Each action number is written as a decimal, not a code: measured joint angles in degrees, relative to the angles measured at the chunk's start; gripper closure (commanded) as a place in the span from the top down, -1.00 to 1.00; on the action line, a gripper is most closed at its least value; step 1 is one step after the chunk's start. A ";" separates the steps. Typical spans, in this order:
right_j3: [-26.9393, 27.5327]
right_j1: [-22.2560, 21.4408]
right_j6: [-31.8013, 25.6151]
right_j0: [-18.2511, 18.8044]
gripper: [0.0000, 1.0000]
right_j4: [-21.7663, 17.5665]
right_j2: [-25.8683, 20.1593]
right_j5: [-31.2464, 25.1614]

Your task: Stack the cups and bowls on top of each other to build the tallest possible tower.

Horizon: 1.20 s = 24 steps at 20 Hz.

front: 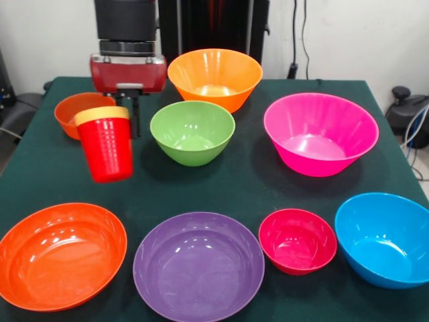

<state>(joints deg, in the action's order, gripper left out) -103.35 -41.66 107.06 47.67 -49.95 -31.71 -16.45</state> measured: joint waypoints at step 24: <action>11.98 2.18 0.00 -10.15 -1.00 6.62 4.50 -33.32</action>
<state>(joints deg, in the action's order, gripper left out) -91.37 -39.48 107.06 37.51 -43.33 -27.21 -49.77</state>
